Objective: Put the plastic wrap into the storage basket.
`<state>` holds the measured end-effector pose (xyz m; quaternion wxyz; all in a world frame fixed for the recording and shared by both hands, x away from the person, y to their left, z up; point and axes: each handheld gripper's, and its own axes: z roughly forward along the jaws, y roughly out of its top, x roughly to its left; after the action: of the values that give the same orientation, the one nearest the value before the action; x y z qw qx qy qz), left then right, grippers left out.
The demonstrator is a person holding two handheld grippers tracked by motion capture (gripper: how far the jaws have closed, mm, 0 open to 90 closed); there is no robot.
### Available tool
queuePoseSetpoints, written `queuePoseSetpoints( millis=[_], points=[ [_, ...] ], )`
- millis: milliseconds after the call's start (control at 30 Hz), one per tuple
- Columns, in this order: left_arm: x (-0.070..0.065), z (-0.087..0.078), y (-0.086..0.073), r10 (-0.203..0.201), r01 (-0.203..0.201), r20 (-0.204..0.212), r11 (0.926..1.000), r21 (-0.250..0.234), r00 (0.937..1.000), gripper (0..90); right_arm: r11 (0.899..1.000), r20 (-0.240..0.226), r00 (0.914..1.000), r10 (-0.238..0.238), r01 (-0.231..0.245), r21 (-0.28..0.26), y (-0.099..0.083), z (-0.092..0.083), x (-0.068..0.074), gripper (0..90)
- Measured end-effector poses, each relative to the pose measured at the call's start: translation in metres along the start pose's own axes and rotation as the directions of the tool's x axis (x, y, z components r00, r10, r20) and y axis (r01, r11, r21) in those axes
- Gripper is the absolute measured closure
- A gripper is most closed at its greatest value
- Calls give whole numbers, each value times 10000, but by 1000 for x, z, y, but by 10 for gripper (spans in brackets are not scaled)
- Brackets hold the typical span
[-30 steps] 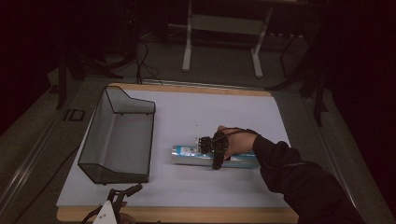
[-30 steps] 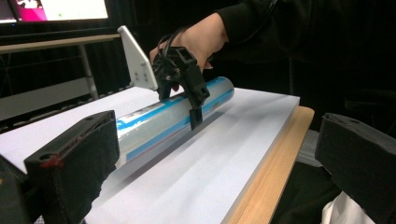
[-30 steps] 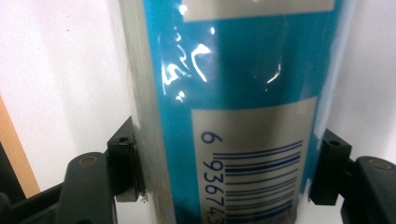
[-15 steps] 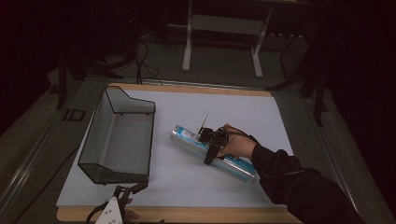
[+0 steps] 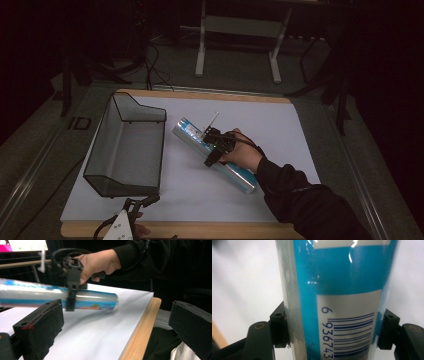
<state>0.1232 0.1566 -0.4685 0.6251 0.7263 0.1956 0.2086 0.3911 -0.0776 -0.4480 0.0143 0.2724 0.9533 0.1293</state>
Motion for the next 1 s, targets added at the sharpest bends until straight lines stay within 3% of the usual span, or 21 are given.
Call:
queuePoseSetpoints(
  millis=[100, 200, 333, 433, 600, 733, 900, 1000],
  points=[
    [-1, 0, 0, 13, -13, 18, 10000, -13, 10000, 7, 9986, 102, 9996, 270, -265, -459, 10, -4, 3, 314],
    [0, 0, 0, 15, -14, 25, 10000, -10, 10000, 7, 9947, -339, 9979, 554, -581, -849, 19, -9, 5, 314],
    [-1, 0, 0, 14, -14, 35, 10000, -19, 10000, 6, 9896, -143, 9977, 659, -672, -1273, 31, -13, 14, 313],
    [-1, 0, 0, 36, -36, 39, 10000, -18, 10000, 7, 9832, -343, 9958, 850, -894, -1594, 40, -16, 20, 313],
    [-1, -1, 1, 32, -32, -46, 10000, -59, 10000, 7, 9729, -275, 9948, 978, -1014, -2080, 58, -25, 33, 313],
    [-1, -2, 1, 19, -19, -55, 9999, -99, 10000, 7, 9594, -250, 9925, 1200, -1224, -2540, 73, -32, 40, 313],
    [-1, -3, 1, 7, -8, -70, 9999, -132, 10000, 7, 9318, -544, 9850, 1636, -1724, -3193, 88, -39, 44, 313],
    [0, -4, 1, -4, 2, -124, 9999, -158, 9999, 6, 9210, -612, 9835, 1702, -1808, -3450, 98, -44, 49, 314]
  ],
)
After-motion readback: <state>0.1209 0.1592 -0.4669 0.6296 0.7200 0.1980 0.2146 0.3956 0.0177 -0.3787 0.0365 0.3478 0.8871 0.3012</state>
